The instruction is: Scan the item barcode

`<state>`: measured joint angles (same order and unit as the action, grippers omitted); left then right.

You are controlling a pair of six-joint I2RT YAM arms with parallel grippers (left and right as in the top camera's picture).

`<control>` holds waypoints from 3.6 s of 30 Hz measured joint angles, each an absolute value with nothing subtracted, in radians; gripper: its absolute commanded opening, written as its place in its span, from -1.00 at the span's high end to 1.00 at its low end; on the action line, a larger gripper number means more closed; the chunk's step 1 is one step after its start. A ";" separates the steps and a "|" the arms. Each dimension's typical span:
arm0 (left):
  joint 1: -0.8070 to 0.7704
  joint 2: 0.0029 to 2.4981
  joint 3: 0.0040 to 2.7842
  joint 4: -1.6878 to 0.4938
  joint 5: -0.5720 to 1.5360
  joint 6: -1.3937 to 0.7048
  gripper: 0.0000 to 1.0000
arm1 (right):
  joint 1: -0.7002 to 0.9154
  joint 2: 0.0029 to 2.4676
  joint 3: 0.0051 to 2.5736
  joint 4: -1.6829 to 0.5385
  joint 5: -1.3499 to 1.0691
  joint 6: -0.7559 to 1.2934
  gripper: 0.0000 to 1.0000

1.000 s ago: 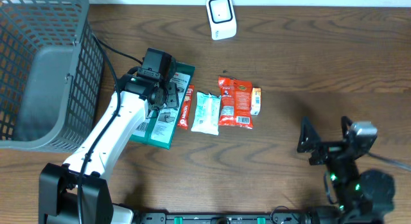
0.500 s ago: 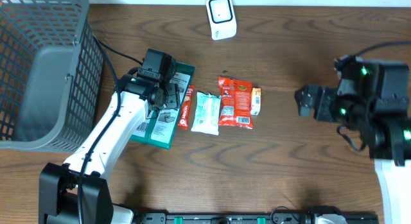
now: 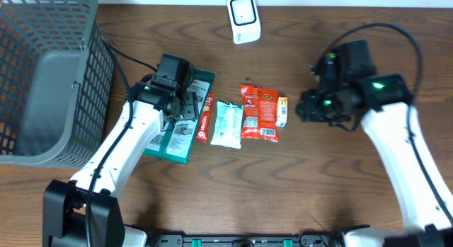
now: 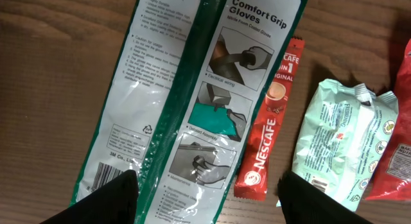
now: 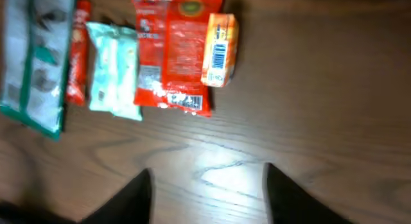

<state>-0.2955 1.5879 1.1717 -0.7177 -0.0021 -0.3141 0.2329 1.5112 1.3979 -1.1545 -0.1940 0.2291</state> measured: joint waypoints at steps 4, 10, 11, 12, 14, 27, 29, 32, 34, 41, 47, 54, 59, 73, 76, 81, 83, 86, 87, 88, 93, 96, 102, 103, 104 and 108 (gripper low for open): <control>-0.295 1.588 1.172 -0.718 -0.002 -0.314 -0.42 | 0.284 1.630 1.398 -1.113 -0.144 0.231 -0.23; -0.295 1.588 1.172 -0.717 -0.002 -0.314 -0.42 | 0.302 1.804 1.397 -1.024 -0.115 0.231 -0.10; -0.295 1.588 1.172 -0.718 -0.002 -0.314 -0.43 | 0.302 1.819 1.397 -1.013 -0.113 0.233 -0.10; -0.295 1.588 1.172 -0.718 -0.002 -0.314 -0.43 | 0.302 1.845 1.397 -0.991 -0.113 0.233 -0.10; -0.295 1.588 1.172 -0.717 -0.002 -0.314 -0.43 | 0.302 1.878 1.396 -0.964 -0.111 0.234 -0.08; -0.295 1.588 1.172 -0.717 -0.002 -0.314 -0.43 | 0.302 1.964 1.396 -0.886 -0.103 0.240 0.81; -0.295 1.588 1.172 -0.718 -0.002 -0.314 -0.43 | 0.302 1.964 1.396 -0.894 -0.087 0.237 0.83; -0.295 1.588 1.172 -0.718 -0.002 -0.314 -0.43 | 0.297 1.963 1.396 -0.936 -0.036 0.237 0.81; -0.295 1.588 1.172 -0.718 -0.002 -0.314 -0.43 | 0.279 1.959 1.396 -0.971 0.008 0.237 0.80; -0.295 1.588 1.172 -0.718 -0.002 -0.314 -0.43 | 0.148 1.937 1.396 -0.999 0.095 0.238 0.59; -0.295 1.588 1.172 -0.717 -0.002 -0.314 -0.43 | 0.144 1.936 1.396 -0.999 0.105 0.235 0.57; -0.295 1.588 1.172 -0.718 -0.002 -0.314 -0.43 | 0.144 1.936 1.396 -0.999 0.081 0.235 0.61; -0.295 1.588 1.172 -0.718 -0.002 -0.314 -0.43 | 0.144 1.936 1.396 -0.997 0.063 0.234 0.62; -0.295 1.588 1.172 -0.718 -0.002 -0.314 -0.43 | 0.144 1.936 1.396 -0.998 0.040 0.234 0.28; -0.295 1.588 1.172 -0.718 -0.002 -0.314 -0.43 | 0.144 1.936 1.396 -0.991 0.041 0.229 0.21; -0.295 1.588 1.172 -0.719 -0.002 -0.314 -0.43 | 0.144 1.934 1.482 -1.085 0.046 0.218 0.08; -0.295 1.588 1.172 -0.718 -0.002 -0.314 -0.43 | 0.144 1.922 1.577 -1.130 0.023 0.212 0.16; -0.295 1.588 1.172 -0.716 -0.002 -0.314 -0.24 | 0.152 1.879 1.652 -1.131 -0.077 0.201 0.36; -0.295 1.588 1.172 -0.715 -0.002 -0.313 -0.16 | 0.160 1.867 1.659 -1.117 -0.118 0.201 0.41; -0.295 1.588 1.172 -0.715 -0.002 -0.311 0.03 | 0.176 1.860 1.660 -1.094 -0.162 0.200 0.48; -0.295 1.588 1.172 -0.714 -0.004 -0.313 0.46 | 0.325 1.858 1.604 -0.901 -0.302 0.234 0.64; -0.295 1.588 1.172 -0.730 -0.039 -0.344 0.46 | 0.421 1.858 1.526 -0.766 -0.329 0.284 0.76; -0.255 1.588 1.172 -0.776 -0.124 -0.455 0.44 | 0.592 1.859 1.331 -0.488 -0.292 0.392 0.90; -0.240 1.588 1.172 -0.783 -0.131 -0.470 0.42 | 0.617 1.860 1.298 -0.439 -0.284 0.405 0.90; -0.211 1.588 1.172 -0.787 -0.136 -0.487 0.43 | 0.647 1.860 1.267 -0.399 -0.266 0.414 0.91; -0.159 1.588 1.172 -0.794 -0.138 -0.508 0.38 | 0.731 1.861 1.179 -0.279 -0.161 0.429 0.95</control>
